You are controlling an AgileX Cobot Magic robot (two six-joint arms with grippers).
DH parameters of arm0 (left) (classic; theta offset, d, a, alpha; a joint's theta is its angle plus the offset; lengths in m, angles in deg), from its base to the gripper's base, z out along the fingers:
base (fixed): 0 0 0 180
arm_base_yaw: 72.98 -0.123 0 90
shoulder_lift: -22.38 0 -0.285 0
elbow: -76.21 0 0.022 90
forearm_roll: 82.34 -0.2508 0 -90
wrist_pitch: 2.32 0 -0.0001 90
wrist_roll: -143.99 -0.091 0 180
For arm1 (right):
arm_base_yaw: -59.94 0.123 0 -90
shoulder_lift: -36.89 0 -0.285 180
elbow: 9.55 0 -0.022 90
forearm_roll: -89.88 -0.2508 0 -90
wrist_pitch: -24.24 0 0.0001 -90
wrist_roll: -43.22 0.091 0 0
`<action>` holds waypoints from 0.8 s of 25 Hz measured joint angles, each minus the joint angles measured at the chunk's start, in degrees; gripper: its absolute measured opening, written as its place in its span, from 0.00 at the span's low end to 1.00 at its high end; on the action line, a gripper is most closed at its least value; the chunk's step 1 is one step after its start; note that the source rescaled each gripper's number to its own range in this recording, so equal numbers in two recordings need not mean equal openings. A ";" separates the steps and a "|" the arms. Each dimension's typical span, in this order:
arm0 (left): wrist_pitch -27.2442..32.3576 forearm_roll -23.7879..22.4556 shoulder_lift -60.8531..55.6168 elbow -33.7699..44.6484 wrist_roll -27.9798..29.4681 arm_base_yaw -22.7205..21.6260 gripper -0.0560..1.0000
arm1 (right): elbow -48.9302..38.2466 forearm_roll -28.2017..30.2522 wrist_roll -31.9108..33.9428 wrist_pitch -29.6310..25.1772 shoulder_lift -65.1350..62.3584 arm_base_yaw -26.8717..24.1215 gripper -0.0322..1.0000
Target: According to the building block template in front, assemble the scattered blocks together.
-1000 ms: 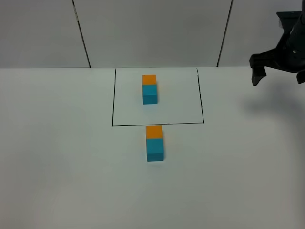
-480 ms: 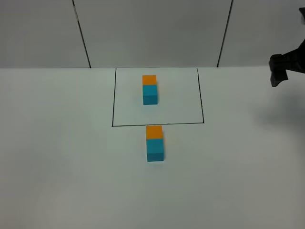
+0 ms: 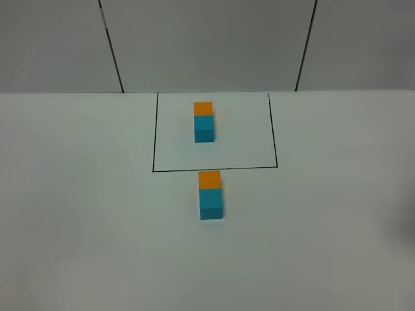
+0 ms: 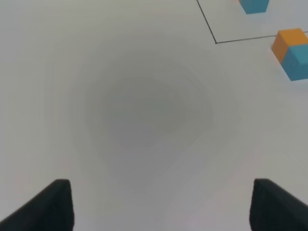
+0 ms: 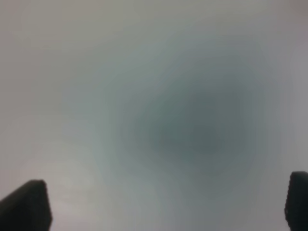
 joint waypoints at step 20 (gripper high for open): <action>0.00 0.00 0.00 0.00 -0.06 0.00 0.70 | -29.69 -0.43 4.56 -6.18 -49.93 0.00 1.00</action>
